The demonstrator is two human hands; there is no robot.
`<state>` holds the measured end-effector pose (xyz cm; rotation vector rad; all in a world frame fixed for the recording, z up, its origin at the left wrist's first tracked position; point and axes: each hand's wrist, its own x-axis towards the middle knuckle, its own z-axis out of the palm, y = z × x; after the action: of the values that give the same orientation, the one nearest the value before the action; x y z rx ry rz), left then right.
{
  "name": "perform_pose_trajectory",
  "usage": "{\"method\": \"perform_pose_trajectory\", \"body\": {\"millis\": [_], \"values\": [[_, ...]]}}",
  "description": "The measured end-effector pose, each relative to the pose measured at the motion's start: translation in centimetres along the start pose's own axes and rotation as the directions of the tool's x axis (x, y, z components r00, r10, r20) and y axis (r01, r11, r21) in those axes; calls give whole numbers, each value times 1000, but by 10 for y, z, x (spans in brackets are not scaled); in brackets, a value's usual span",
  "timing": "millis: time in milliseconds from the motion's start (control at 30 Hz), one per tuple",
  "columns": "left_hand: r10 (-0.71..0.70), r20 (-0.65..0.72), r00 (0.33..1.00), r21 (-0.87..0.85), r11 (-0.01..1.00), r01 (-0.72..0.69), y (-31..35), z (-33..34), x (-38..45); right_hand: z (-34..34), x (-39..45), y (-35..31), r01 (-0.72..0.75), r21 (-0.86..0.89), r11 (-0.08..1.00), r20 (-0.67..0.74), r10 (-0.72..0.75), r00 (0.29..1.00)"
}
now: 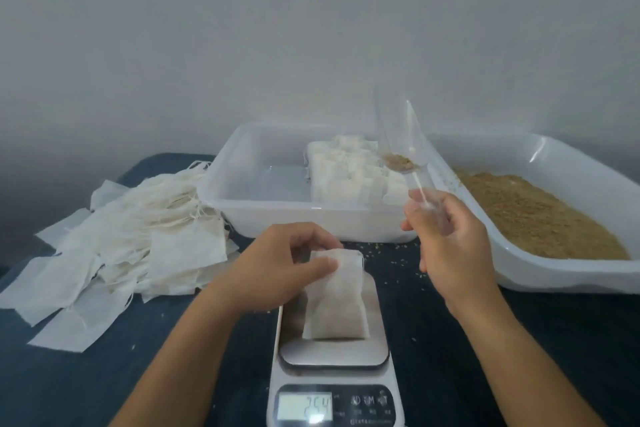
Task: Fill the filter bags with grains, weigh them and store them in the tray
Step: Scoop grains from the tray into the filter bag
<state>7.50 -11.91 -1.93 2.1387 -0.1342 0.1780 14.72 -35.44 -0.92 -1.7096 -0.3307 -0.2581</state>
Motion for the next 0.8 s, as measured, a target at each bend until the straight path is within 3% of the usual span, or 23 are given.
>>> {"method": "perform_pose_trajectory", "body": {"millis": [100,300,633,800], "values": [[90,-53,995,-32,995,-92,21,-6,-1,-4,3,0,-13,13,1000,-24,14,1000],[218,-244,945,192,966,-174,69,-34,26,-7,2,-3,-28,59,998,-35,30,999],[153,-82,985,427,898,-104,72,-29,106,-12,7,3,-47,64,997,-61,51,997],[145,-103,984,425,901,-88,63,-21,121,-13,10,10,-35,54,998,-67,39,997]]}}
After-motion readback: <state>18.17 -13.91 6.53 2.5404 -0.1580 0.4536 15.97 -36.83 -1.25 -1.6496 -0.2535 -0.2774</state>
